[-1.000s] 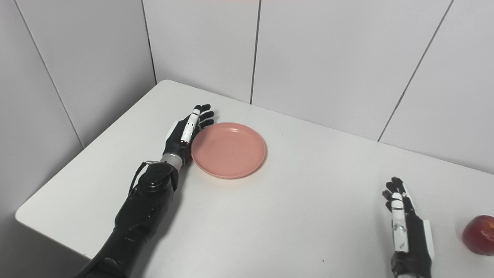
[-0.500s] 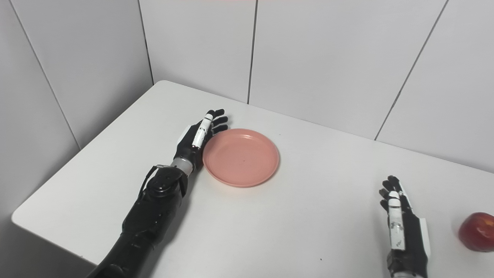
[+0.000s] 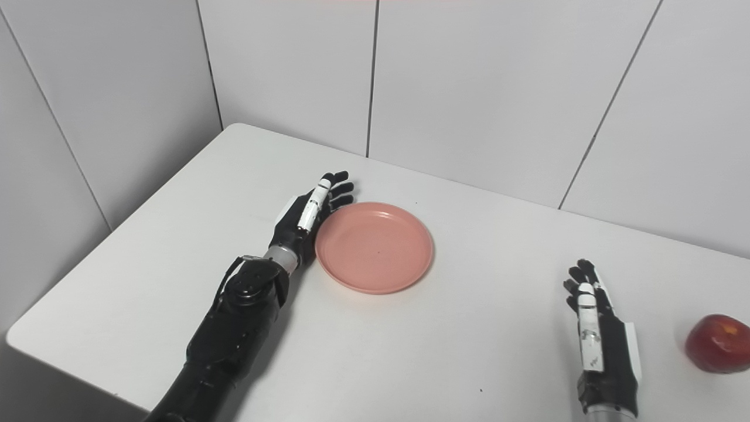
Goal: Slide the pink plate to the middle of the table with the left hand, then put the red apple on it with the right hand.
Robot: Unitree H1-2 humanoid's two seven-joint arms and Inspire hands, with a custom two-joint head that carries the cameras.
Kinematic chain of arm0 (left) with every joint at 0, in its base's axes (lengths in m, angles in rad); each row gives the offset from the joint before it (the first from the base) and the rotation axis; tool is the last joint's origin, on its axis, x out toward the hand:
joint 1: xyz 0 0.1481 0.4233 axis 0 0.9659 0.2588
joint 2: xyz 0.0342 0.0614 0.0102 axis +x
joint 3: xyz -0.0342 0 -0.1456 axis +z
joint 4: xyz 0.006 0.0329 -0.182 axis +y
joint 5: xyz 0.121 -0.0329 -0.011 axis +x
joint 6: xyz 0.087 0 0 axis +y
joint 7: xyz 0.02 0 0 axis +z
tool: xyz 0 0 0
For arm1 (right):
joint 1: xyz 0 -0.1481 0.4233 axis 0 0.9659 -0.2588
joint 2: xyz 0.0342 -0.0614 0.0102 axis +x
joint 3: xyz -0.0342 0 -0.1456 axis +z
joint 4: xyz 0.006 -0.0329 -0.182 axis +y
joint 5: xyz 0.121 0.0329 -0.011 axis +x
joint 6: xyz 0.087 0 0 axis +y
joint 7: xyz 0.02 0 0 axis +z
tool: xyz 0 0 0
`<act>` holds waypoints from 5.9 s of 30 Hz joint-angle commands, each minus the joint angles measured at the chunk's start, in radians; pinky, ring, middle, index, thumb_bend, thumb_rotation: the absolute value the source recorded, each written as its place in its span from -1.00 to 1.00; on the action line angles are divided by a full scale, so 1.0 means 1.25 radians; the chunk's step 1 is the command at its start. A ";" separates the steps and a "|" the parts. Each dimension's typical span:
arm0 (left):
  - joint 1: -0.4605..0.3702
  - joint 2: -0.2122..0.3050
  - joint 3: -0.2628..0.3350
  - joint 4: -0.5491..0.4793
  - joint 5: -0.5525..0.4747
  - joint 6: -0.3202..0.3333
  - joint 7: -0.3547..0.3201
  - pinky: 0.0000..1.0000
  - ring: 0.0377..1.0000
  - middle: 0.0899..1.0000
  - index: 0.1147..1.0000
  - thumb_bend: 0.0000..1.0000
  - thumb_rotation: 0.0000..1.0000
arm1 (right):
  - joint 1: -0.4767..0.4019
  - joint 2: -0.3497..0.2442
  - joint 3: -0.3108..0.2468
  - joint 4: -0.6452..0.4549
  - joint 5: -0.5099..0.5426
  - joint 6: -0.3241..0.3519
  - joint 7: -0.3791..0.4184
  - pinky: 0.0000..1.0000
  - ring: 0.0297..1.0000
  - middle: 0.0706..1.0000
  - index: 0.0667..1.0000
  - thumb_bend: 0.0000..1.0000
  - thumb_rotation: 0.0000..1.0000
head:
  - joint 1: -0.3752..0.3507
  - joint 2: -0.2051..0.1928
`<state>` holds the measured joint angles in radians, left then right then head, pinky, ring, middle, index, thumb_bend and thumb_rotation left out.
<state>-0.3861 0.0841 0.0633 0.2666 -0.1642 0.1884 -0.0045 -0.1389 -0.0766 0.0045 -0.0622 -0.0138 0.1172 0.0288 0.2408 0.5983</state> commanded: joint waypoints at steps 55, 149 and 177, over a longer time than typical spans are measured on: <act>0.083 -0.136 -0.136 -0.171 0.026 0.112 -0.036 0.78 0.77 0.77 0.73 -0.27 1.00 | -0.031 0.064 0.023 -0.073 -0.096 0.072 -0.038 0.69 0.70 0.72 0.73 -0.52 1.00 | -0.211 0.083; 0.084 -0.094 -0.011 -0.070 -0.071 0.027 -0.129 0.83 0.77 0.77 0.73 -0.20 1.00 | -0.119 -0.194 -0.175 -0.274 -0.537 0.280 0.060 0.61 0.87 0.95 0.99 1.00 0.16 | -0.579 0.009; 0.093 -0.087 -0.013 -0.090 -0.077 0.038 -0.129 0.82 0.76 0.76 0.72 -0.20 1.00 | -0.091 -0.238 -0.124 -0.109 -0.468 0.254 -0.018 0.60 0.85 0.95 1.00 1.00 0.17 | -0.575 0.025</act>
<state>-0.2740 -0.0317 0.0447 0.1553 -0.2570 0.2134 -0.1697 -0.2174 -0.3444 -0.1490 -0.1825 -0.5990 0.4631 0.0298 -0.4786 0.6305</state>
